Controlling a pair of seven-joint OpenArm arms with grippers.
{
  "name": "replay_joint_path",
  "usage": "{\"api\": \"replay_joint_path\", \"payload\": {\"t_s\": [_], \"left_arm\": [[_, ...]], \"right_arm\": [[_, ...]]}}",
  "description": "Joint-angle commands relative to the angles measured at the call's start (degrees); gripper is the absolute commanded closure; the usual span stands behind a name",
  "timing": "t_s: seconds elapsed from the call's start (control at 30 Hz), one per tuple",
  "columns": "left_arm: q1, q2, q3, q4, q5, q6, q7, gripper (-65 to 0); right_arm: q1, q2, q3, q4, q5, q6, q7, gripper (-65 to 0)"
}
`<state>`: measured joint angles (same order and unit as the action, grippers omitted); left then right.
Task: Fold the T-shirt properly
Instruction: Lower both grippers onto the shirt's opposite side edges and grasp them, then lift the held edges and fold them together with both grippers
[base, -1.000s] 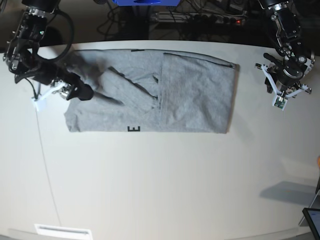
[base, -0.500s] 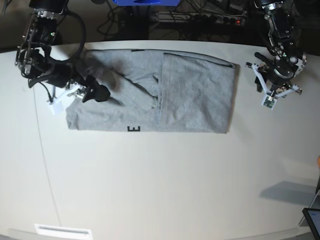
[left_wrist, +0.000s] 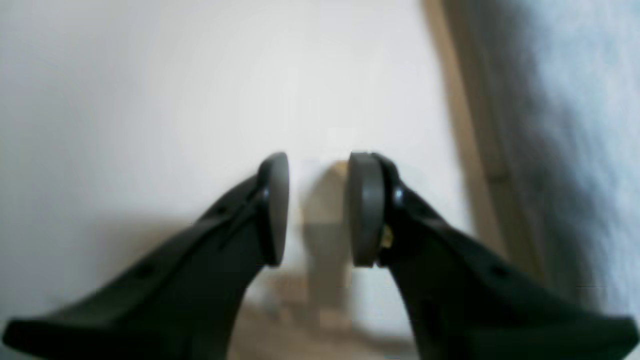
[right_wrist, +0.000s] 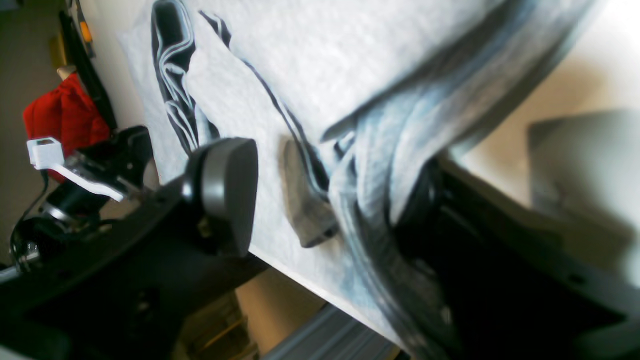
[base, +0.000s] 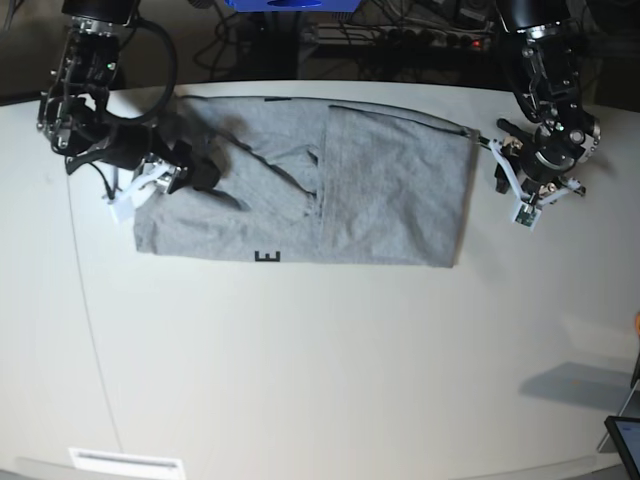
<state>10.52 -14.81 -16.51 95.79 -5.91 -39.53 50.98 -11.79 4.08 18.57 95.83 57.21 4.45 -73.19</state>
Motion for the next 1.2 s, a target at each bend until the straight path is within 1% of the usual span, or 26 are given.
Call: {"api": "replay_joint_path", "payload": {"t_s": [0.0,0.13,0.33,0.37,0.4,0.43,0.47,0.5,0.53,0.57,0.63,0.7,0.8,0.93,1.03,1.1,1.17], "left_arm": [[-0.5,-0.2,1.2,-0.5,0.3,-0.5,0.3,-20.5],[-0.2,-0.1,5.5,-2.6,0.3,-0.5,-3.6,-20.5],[-0.2,1.8,6.6,-3.4,0.3,-0.5,-3.8,-20.5],[-0.2,1.8,6.8,-3.3,0.3,-0.5,-3.8,-20.5],[-0.1,1.8,6.9,-3.3,0.3,-0.5,-3.8,-20.5],[-0.1,1.8,6.9,-3.3,0.3,-0.5,-3.8,-20.5],[-0.1,1.8,6.9,-3.3,0.3,-0.5,-3.7,-20.5],[-0.1,1.8,6.9,-3.3,0.4,-0.5,-3.7,-20.5],[-0.1,1.8,6.9,-3.3,0.6,-0.5,-3.7,-20.5],[-0.1,1.8,6.9,-3.3,0.6,-0.5,-3.7,-20.5],[-0.1,1.8,7.0,-3.4,0.9,-0.5,-3.7,-20.5],[-0.1,1.8,7.0,-3.6,0.9,-0.5,-3.7,-20.5],[-0.1,1.9,7.0,-3.7,0.3,-0.5,-3.6,-20.5],[-0.1,4.5,7.1,-3.7,0.4,-0.5,-3.5,-20.5],[-0.4,6.0,8.0,-3.8,0.9,-0.5,-3.5,-20.5],[-0.5,6.1,10.1,-3.8,0.9,-0.5,-3.5,-20.5],[-0.5,6.2,11.8,-3.8,0.9,-0.5,-3.5,-20.5]], "right_arm": [[0.4,0.3,-0.1,0.7,0.9,0.0,0.0,-38.0],[0.4,0.1,-0.1,0.7,1.1,0.0,0.0,-38.0],[1.0,-0.4,-0.1,-1.3,1.0,0.0,0.0,-37.0],[1.4,-0.4,-0.1,-2.4,1.0,0.0,0.0,-35.5],[1.6,-0.4,-0.1,-3.7,1.1,0.1,0.0,-31.9],[1.6,-0.4,-0.1,-4.7,1.1,0.1,0.0,-26.1],[2.2,-0.4,-0.1,-5.4,1.1,0.1,0.0,-18.6],[2.5,-0.4,-0.1,-6.1,1.1,0.1,0.0,-9.6],[2.8,-0.4,-0.1,-6.6,1.1,0.1,0.0,-2.3],[2.8,-0.4,-0.1,-6.9,1.1,0.1,0.0,0.0],[3.2,-0.3,0.0,-7.1,0.9,-0.3,0.0,-2.0],[3.7,0.0,0.1,-7.1,0.9,-0.4,0.0,0.0],[4.0,0.6,0.3,-6.8,0.8,-1.0,0.0,-0.1],[4.1,1.2,0.3,-6.6,0.9,-6.5,0.1,-0.1],[4.5,1.2,0.2,-4.8,0.8,-8.5,0.1,-0.1],[4.6,1.3,0.3,-2.6,0.8,-9.9,0.1,-0.1],[4.7,2.0,0.0,-0.5,0.8,-12.1,0.1,-0.1]]}}
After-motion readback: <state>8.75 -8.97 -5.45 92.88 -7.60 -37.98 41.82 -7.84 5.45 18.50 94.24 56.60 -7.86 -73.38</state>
